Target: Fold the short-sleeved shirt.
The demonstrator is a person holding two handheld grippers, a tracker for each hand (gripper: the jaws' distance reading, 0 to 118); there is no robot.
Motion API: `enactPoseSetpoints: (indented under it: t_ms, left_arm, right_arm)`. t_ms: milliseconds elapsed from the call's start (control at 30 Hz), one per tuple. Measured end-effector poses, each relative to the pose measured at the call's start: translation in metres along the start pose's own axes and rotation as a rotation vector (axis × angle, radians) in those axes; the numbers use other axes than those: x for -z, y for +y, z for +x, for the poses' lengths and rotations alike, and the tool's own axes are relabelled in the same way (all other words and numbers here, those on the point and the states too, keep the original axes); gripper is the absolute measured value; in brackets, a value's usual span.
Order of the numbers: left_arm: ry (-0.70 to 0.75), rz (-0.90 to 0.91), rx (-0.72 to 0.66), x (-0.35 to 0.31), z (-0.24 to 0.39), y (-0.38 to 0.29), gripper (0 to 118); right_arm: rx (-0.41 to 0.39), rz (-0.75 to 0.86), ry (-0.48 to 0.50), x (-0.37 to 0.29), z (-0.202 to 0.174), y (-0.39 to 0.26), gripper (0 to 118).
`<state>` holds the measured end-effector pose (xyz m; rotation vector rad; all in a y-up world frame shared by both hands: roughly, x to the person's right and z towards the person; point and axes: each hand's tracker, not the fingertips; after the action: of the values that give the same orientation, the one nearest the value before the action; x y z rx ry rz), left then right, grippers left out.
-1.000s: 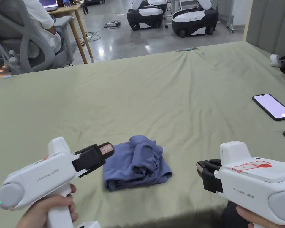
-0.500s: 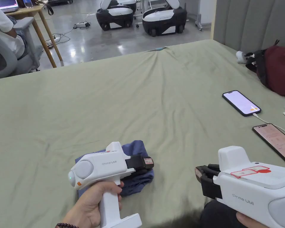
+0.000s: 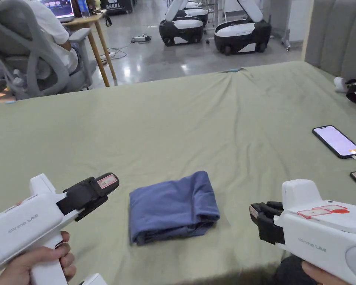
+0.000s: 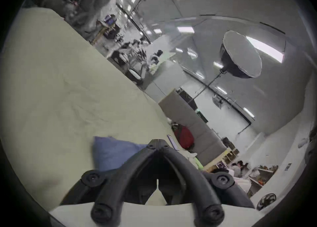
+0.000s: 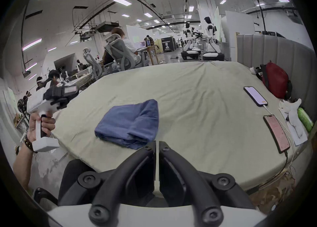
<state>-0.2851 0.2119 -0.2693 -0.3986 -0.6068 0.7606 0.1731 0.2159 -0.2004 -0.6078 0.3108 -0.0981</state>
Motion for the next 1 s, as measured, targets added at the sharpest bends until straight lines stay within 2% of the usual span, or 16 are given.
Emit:
enactPoseSetpoints:
  t_ms: [100, 233, 267, 300, 333, 367, 467, 500, 567, 633, 767, 833, 867, 900, 967, 1000]
  left_arm:
    - [0.01, -0.008, -0.028, -0.013, -0.006, -0.003, 0]
    - [0.052, -0.08, -0.034, 0.019, -0.01, -0.012, 2]
    - [0.059, -0.091, -0.046, 0.031, -0.016, -0.014, 29]
    - [0.069, -0.127, -0.071, 0.046, -0.024, -0.018, 66]
    - [0.068, -0.179, -0.089, 0.062, -0.032, -0.023, 98]
    - [0.049, -0.221, -0.11, 0.075, -0.041, -0.028, 118]
    - [0.089, -0.272, -0.151, 0.107, -0.071, -0.033, 105]
    - [0.133, -0.295, -0.153, 0.119, -0.075, -0.037, 105]
    - [0.128, -0.297, -0.138, 0.136, -0.073, -0.041, 107]
    - [0.084, -0.302, -0.112, 0.141, -0.065, -0.038, 118]
    - [0.082, -0.337, -0.052, 0.142, -0.062, -0.041, 116]
    - [0.115, -0.331, -0.048, 0.135, -0.064, -0.036, 93]
    - [0.136, -0.33, -0.042, 0.132, -0.065, -0.034, 68]
    - [0.194, -0.322, -0.033, 0.128, -0.068, -0.032, 52]
    - [0.169, -0.308, -0.064, 0.12, -0.072, -0.03, 52]
    - [0.131, -0.289, -0.099, 0.117, -0.075, -0.03, 52]
  right_arm:
    - [-0.026, -0.001, 0.019, 0.002, -0.01, 0.001, 5]
    - [-0.032, -0.004, 0.038, 0.003, -0.016, 0.0, 5]
    - [-0.032, -0.005, 0.038, 0.003, -0.016, 0.0, 5]
    - [-0.031, -0.008, 0.035, 0.002, -0.016, 0.0, 5]
    - [-0.022, -0.01, 0.027, 0.002, -0.014, -0.001, 5]
    - [-0.014, -0.008, 0.02, 0.0, -0.012, -0.002, 5]
    - [-0.006, -0.01, 0.008, -0.002, -0.006, -0.002, 5]
    - [-0.006, -0.013, 0.001, -0.001, -0.004, -0.003, 5]
    - [-0.005, -0.021, -0.014, 0.001, 0.0, -0.004, 5]
    - [-0.001, -0.025, -0.027, 0.006, 0.003, -0.005, 5]
    - [-0.012, -0.042, -0.008, 0.029, 0.003, 0.002, 5]
    - [-0.024, -0.041, 0.045, 0.048, 0.0, 0.016, 5]
    - [-0.017, -0.042, 0.073, 0.059, -0.002, 0.023, 5]
    - [-0.006, -0.052, 0.09, 0.074, -0.004, 0.031, 5]
    - [0.011, -0.073, 0.167, 0.106, -0.008, 0.045, 5]
    - [0.049, -0.087, 0.214, 0.126, -0.01, 0.049, 5]
